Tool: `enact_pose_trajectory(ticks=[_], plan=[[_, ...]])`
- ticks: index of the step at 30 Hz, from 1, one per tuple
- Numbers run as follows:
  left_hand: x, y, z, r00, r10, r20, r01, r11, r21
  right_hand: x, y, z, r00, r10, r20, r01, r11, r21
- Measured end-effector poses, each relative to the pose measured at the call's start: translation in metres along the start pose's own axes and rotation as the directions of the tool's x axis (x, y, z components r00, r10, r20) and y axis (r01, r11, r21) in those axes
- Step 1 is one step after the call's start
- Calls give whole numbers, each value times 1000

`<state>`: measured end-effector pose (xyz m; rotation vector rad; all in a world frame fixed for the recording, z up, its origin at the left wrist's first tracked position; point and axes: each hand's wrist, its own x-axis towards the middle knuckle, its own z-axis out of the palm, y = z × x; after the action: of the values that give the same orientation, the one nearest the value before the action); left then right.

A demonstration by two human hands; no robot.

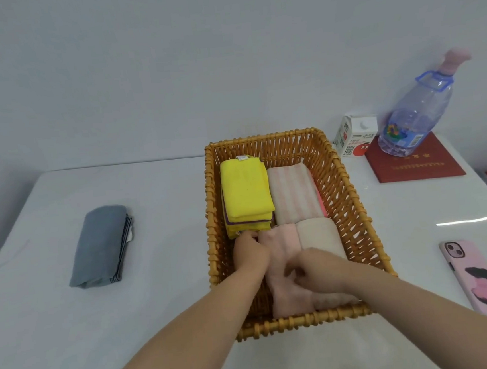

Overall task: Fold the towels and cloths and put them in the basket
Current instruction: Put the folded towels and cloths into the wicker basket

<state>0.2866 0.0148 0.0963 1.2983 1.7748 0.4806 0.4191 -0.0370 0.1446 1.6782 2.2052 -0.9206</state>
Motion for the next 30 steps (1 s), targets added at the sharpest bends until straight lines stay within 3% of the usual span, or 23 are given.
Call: enact_pose_trajectory(ticks=[1, 3, 5, 7, 9, 14, 19, 23, 26, 30], plan=[[-5, -2, -3, 988, 156, 9, -156, 975, 156, -3, 8, -3, 992, 17, -124, -29, 995, -96], [-18, -2, -5, 865, 453, 216, -499, 730, 466, -9, 23, -2, 973, 56, -225, -124, 945, -302], [-24, -5, 5, 732, 462, 501, -680, 443, 584, -10, 32, 3, 980, 145, -135, -187, 905, -382], [-22, -11, 18, 710, 319, 628, -704, 332, 627, -8, 35, 9, 982, 188, -34, -185, 891, -414], [-14, -17, 26, 705, 262, 659, -708, 316, 632, -4, 39, 14, 983, 183, -22, -171, 861, -479], [-4, -15, 36, 668, 276, 691, -744, 272, 611, -3, 47, 19, 979, 193, -62, -193, 787, -586], [-7, -17, 38, 673, 288, 681, -740, 272, 615, 1, 51, 21, 973, 228, 29, -188, 861, -473], [-6, -6, 23, 656, 240, 716, -752, 281, 596, -1, 52, 12, 979, 202, 14, -188, 936, -298], [-12, 8, -6, 625, 316, 714, -780, 211, 589, -5, 45, -2, 960, 186, -209, -207, 975, -85], [-6, 22, -58, 542, 526, 655, -824, 182, 536, 8, 5, -23, 783, 239, -574, -185, 971, 152]])
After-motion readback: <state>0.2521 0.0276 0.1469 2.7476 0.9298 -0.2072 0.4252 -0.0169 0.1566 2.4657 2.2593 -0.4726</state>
